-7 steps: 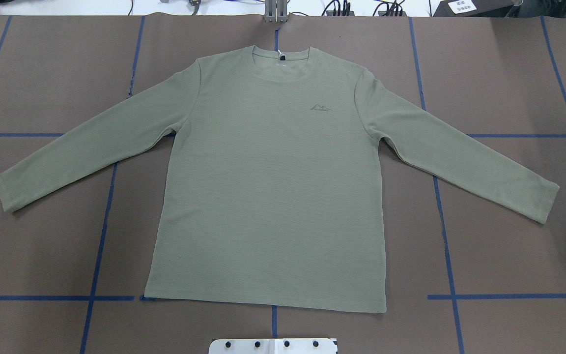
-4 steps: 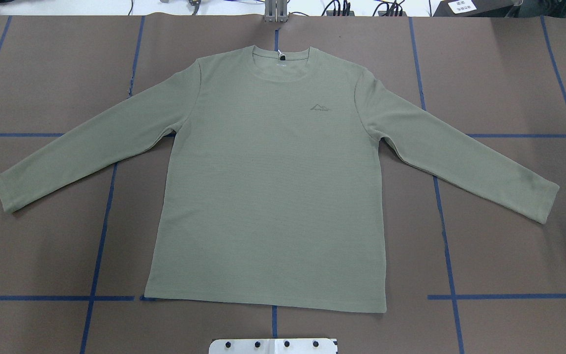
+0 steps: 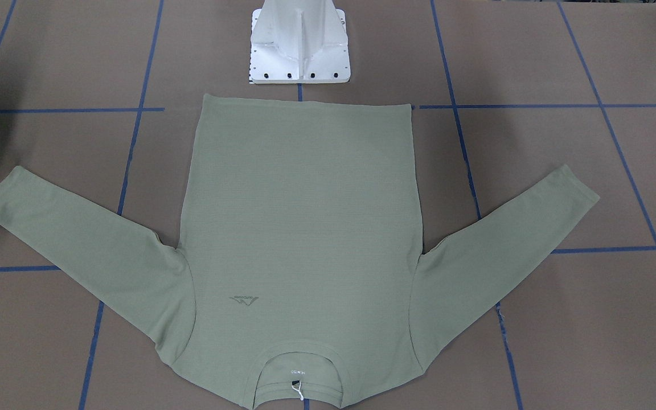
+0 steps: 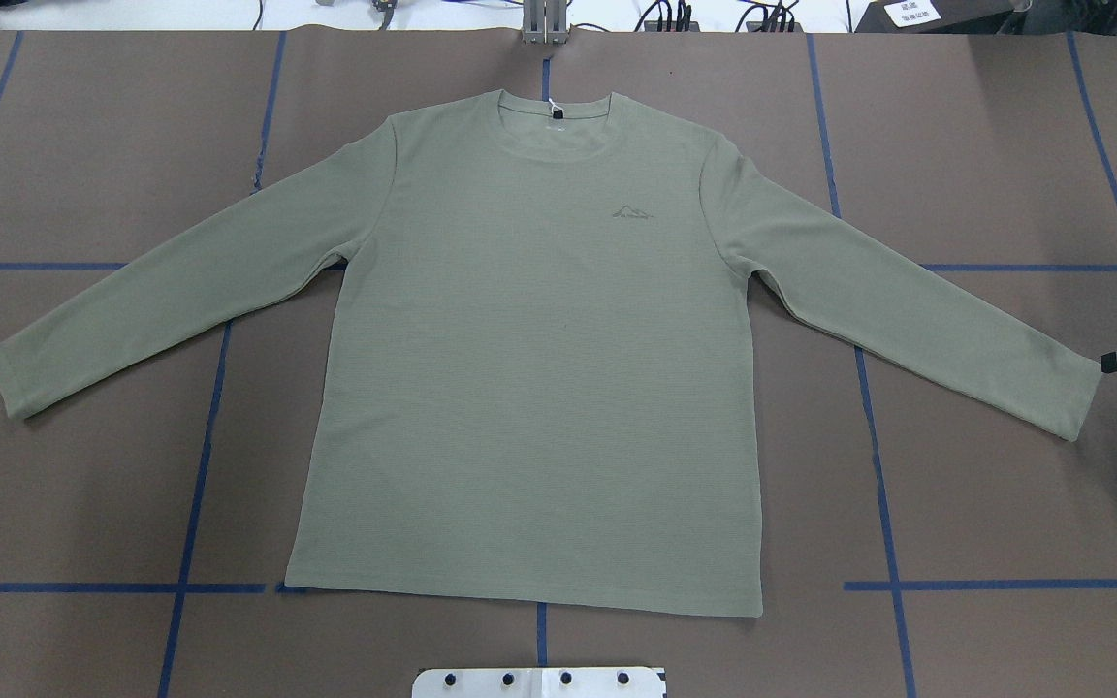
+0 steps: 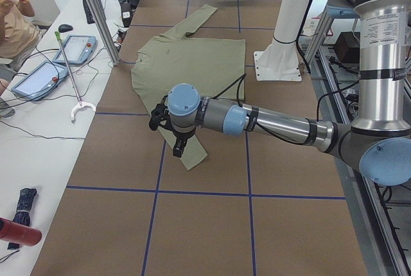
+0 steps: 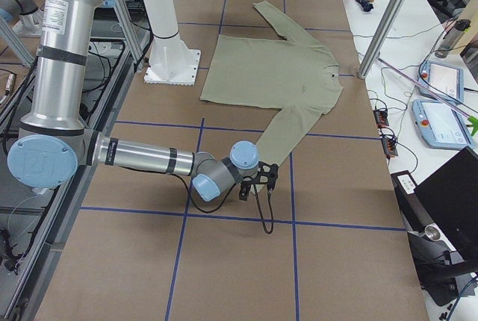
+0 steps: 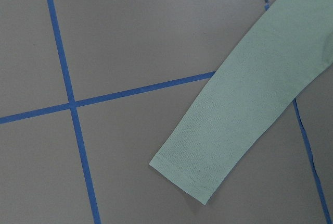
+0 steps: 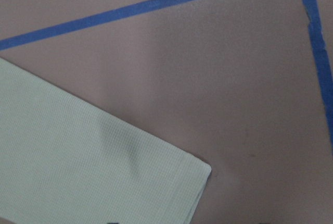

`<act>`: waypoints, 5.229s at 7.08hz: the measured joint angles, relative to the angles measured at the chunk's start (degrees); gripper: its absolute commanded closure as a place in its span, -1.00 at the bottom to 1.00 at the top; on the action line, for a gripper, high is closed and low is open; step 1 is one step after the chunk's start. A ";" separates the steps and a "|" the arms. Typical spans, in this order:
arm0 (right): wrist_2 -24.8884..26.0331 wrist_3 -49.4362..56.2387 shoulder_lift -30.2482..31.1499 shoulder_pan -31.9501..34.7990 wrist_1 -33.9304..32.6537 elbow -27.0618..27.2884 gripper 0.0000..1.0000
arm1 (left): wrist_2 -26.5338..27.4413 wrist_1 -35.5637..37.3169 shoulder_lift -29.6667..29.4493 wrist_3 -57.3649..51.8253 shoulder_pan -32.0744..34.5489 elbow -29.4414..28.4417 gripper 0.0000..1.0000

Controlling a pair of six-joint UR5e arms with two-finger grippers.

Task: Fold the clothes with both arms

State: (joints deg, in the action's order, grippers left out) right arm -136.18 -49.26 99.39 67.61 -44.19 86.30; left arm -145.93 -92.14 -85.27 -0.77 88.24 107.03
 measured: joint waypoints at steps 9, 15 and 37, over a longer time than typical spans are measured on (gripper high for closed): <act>1.88 -0.72 -5.36 -2.69 0.65 -7.22 -0.32 | -0.14 0.12 -0.25 0.24 0.00 -0.12 -0.99; 1.58 -0.30 -5.28 -2.80 0.68 -7.68 1.00 | -0.14 0.11 -0.33 0.23 0.00 -0.29 -0.99; 35.00 -50.20 -77.26 -35.26 -20.83 -23.75 -0.98 | -0.24 -5.85 -2.01 2.78 -3.61 -6.48 -0.99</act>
State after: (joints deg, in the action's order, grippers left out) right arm -101.18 -99.45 22.13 32.35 -65.02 62.55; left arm -146.17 -97.99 -87.28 2.01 84.64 100.55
